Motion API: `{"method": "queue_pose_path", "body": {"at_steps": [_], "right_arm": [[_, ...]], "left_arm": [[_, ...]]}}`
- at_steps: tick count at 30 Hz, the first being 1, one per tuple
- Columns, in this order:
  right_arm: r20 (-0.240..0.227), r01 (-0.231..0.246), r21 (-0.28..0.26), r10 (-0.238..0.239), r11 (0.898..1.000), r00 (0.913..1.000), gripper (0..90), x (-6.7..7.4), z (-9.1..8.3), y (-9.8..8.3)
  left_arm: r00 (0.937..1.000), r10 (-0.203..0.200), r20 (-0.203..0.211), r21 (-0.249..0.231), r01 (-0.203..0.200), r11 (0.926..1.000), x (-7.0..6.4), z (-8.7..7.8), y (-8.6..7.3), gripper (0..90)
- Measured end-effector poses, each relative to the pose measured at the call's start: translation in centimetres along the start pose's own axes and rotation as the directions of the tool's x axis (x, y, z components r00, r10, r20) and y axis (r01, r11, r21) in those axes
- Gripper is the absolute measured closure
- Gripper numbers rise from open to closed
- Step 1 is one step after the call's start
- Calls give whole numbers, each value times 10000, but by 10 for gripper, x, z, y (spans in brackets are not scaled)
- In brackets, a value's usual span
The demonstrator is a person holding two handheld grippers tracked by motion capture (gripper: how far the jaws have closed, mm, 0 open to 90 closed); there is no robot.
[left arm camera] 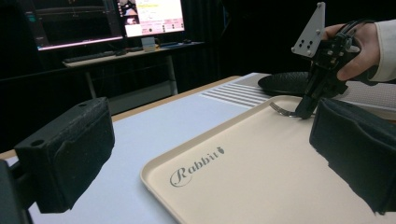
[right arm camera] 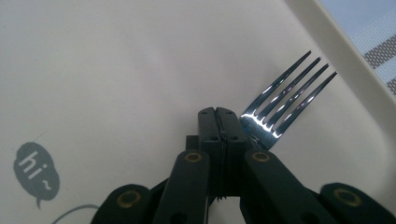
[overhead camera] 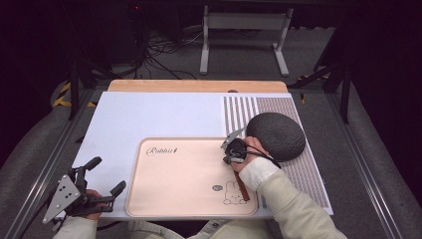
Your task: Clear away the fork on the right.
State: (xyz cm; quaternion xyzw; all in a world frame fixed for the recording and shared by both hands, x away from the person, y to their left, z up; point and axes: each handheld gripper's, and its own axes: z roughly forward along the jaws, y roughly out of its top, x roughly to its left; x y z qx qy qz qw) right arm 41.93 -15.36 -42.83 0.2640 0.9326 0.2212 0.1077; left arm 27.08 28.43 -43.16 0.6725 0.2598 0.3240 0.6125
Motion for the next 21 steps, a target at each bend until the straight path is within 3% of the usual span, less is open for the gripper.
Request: {"method": "queue_pose_path", "body": {"at_steps": [21], "right_arm": [[434, -871, 110, 866, 9961, 9953, 900, -15, -9, -17]], "left_arm": [[10000, -8, 8, 14, 8, 10000, 0, 1, 0, 4]]}}
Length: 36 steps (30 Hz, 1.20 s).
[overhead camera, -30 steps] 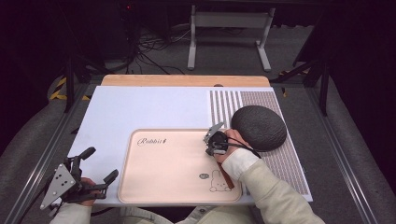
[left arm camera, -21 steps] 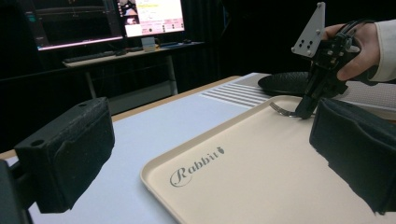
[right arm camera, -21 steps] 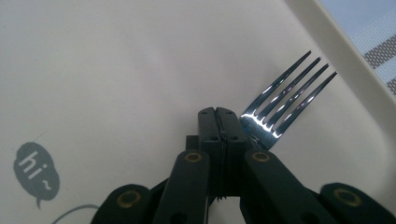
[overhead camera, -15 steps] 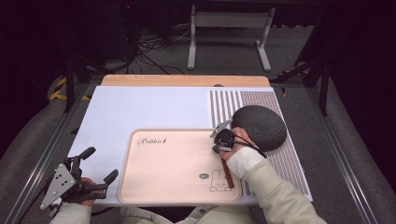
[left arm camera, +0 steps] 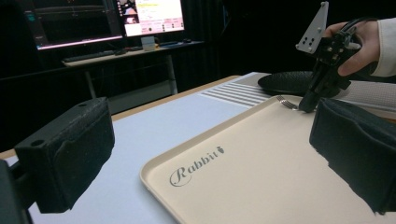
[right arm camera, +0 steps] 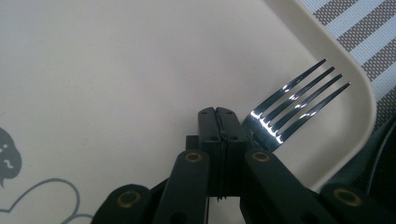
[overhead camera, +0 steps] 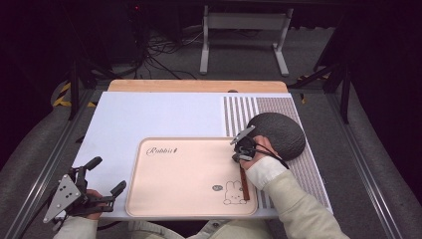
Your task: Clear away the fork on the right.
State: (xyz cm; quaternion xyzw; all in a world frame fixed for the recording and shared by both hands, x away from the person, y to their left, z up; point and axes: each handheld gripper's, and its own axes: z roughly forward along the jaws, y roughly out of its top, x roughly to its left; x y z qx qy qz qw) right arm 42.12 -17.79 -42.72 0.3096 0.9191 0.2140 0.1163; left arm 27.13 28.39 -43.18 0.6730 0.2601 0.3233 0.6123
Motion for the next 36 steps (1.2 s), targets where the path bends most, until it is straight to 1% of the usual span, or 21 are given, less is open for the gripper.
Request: {"method": "queue_pose_path", "body": {"at_steps": [5, 14, 18, 19, 22, 25, 26, 27, 28, 29, 30, 31, 32, 36], "right_arm": [[53, -264, 25, 264, 9996, 9996, 900, -2, -1, -3], [92, -334, 14, 333, 9994, 9994, 900, -4, -3, -5], [60, -382, -114, 383, 9992, 9992, 897, -4, -3, -5], [33, -359, -164, 359, 9992, 9993, 879, -4, -4, -6], [68, -303, -533, 307, 9981, 9995, 791, -5, -9, -6], [138, -312, -924, 326, 9952, 9994, 650, -4, -17, -7], [243, -304, -1101, 332, 9935, 9992, 576, -5, -20, -8], [336, -193, -1394, 243, 9900, 9991, 496, -5, -25, -9], [391, -204, -1620, 270, 9866, 9989, 441, -6, -29, -10], [401, -202, -1895, 283, 9817, 9988, 374, -7, -34, -11], [391, -201, -2231, 295, 9746, 9988, 322, -8, -38, -13], [399, -195, -2435, 301, 9697, 9988, 291, -8, -41, -14], [472, -176, -2719, 317, 9622, 9984, 256, -9, -47, -17], [579, 25, -3675, 202, 9300, 9981, 185, -12, -64, -28]], "left_arm": [[10000, 0, 2, -1, 0, 10000, 0, 0, 0, 4], [10000, 7, -1, 1, -7, 10000, 0, 0, 0, 4], [10000, 1, -2, -2, -1, 10000, 0, 0, 0, 4], [10000, 8, 1, 1, -8, 10000, 0, 0, 0, 4], [10000, 3, 2, -4, -3, 10000, 0, 0, 0, 4], [10000, 7, 1, 5, -7, 10000, 0, 0, 0, 4], [10000, 6, -9, 5, -6, 10000, 0, -1, 0, 4], [10000, 4, -13, -3, -4, 10000, 0, -1, 0, 4], [10000, 2, -19, -6, -2, 10000, 0, -1, 0, 4], [10000, -2, -17, -1, 2, 10000, 0, -1, 0, 4], [10000, 8, -13, 10, -8, 10000, 0, 0, 0, 4], [10000, 14, -14, 18, -14, 10000, -1, 0, 0, 4], [10000, 8, -15, 9, -8, 10000, -1, 0, 0, 4], [10000, 2, -11, 27, -2, 10000, 0, 0, 0, 4]]}}
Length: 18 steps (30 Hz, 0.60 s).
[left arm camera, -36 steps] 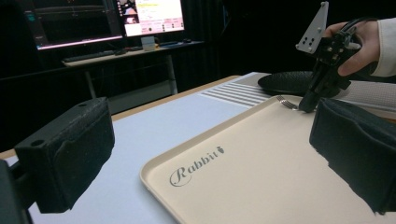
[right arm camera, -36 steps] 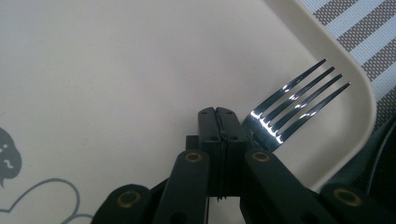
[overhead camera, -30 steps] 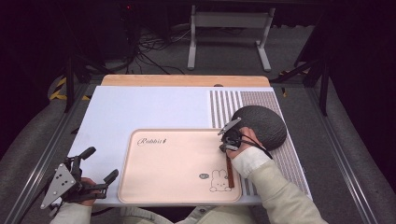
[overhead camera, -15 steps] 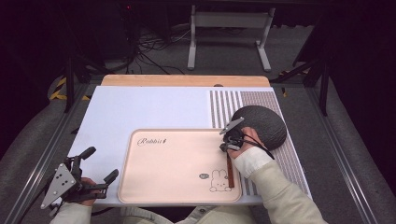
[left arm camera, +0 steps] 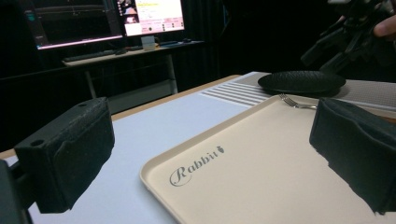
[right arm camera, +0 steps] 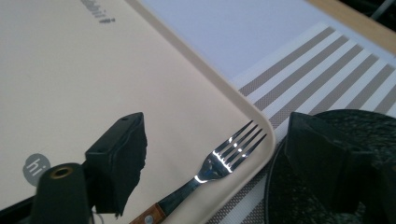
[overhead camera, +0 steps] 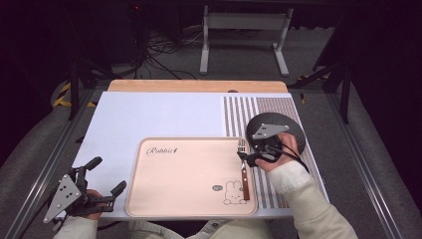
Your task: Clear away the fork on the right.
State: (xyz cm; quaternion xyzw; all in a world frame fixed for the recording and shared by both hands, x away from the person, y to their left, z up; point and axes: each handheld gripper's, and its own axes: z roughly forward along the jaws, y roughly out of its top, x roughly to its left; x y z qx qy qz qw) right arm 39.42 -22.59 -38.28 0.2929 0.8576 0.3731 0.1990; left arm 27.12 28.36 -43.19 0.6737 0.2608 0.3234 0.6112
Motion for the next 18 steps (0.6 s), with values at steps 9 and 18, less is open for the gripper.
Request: {"method": "queue_pose_path", "body": {"at_steps": [9, 18], "right_arm": [[175, 14, -1321, 9, 9912, 9998, 123, -6, -32, -16], [341, -249, -2355, 339, 9716, 9988, 95, -14, -61, -36]], "left_arm": [[10000, 12, 16, 2, -12, 10000, 0, 1, 0, 3], [10000, 11, 25, 18, -11, 10000, -1, 2, 0, 3]]}}
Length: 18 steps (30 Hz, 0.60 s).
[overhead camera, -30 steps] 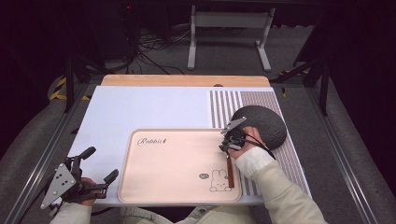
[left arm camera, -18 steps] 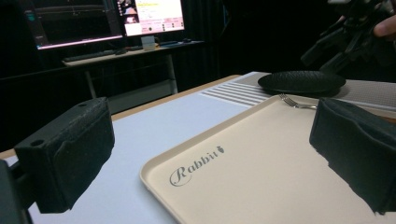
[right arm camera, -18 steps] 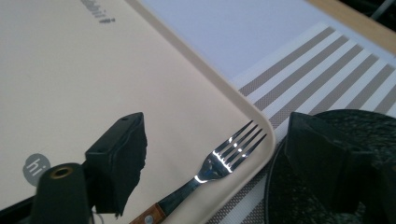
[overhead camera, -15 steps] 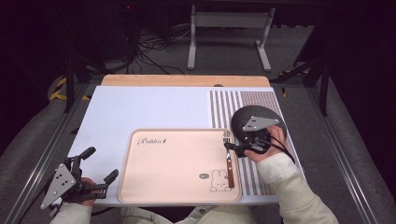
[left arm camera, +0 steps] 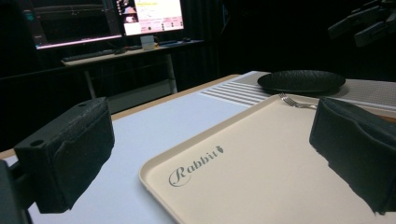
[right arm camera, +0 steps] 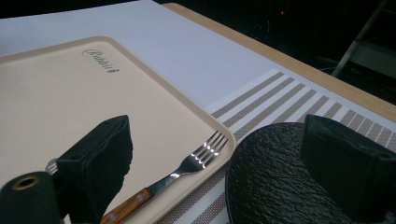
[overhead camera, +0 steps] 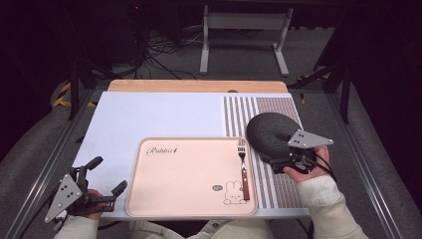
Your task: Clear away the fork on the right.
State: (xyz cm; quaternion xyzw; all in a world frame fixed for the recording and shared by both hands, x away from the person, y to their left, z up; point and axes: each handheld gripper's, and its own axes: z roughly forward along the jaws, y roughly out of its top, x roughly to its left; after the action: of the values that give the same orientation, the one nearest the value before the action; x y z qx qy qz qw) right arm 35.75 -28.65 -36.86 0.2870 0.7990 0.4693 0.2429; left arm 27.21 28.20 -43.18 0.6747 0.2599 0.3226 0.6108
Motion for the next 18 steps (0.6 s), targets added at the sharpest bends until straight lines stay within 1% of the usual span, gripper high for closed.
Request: {"method": "queue_pose_path", "body": {"at_steps": [3, 4, 5, 6, 9, 14, 18], "right_arm": [[43, -126, -279, 127, 9995, 9999, 86, -3, -8, -6], [43, -126, -279, 127, 9995, 9999, 86, -3, -8, -6], [71, -204, -483, 207, 9986, 9998, 71, -4, -13, -10], [71, -204, -483, 207, 9986, 9998, 71, -4, -13, -10], [97, -330, -785, 339, 9964, 9994, 57, -6, -19, -16], [153, -359, -1280, 381, 9911, 9992, 41, -9, -27, -28], [241, -415, -1739, 464, 9839, 9986, 38, -11, -34, -38]], "left_arm": [[10000, -7, 3, -5, 7, 10000, 0, 0, 0, 3], [10000, 32, 1, -13, -32, 10000, 0, 1, 0, 3], [10000, 34, 13, -7, -34, 10000, 0, 1, 0, 3], [10000, 38, 20, -1, -38, 10000, 0, 1, 0, 3], [10000, 14, 28, 16, -14, 10000, 0, 2, 0, 3], [10000, -6, 36, 15, 6, 10000, 0, 2, 0, 3], [10000, 4, 45, 20, -4, 10000, 0, 2, 0, 3]]}}
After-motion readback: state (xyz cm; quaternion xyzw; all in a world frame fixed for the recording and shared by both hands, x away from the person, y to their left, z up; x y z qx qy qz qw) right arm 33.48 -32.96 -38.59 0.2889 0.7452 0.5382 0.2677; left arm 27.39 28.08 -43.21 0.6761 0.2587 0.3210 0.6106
